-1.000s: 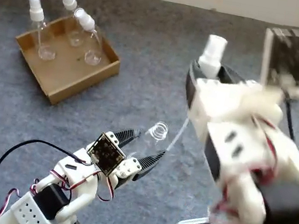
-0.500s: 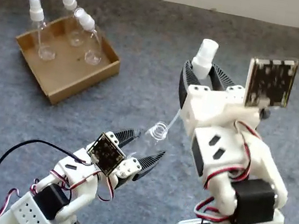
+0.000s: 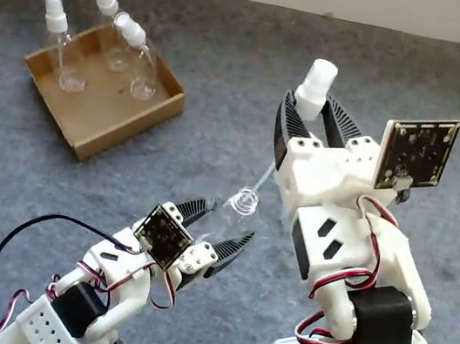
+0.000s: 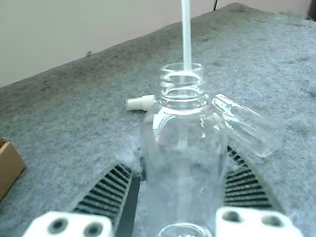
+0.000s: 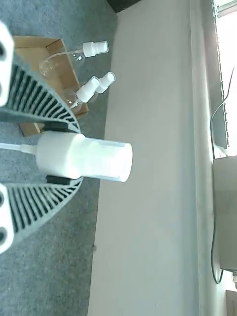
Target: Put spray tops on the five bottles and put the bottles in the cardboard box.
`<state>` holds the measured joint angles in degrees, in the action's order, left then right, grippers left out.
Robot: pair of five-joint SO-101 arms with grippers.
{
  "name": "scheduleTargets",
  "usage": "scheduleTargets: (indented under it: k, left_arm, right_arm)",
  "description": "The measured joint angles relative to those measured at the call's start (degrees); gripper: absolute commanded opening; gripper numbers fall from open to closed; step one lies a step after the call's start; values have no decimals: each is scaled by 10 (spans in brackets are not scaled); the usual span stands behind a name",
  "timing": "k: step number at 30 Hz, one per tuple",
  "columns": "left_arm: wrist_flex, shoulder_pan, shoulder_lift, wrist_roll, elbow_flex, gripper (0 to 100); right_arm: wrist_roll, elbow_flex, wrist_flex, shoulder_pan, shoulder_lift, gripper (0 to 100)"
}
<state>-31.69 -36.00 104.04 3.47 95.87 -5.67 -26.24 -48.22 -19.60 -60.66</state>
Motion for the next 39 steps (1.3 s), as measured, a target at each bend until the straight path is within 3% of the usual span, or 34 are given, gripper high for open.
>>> scheduleTargets:
  k: [13,39]
  left_arm:
    - [0,0,0,0,0,84]
    - [0,0,0,0,0,84]
  right_arm:
    - [0,-4,52,53,0,19]
    - [0,-11,39,21,-34,19]
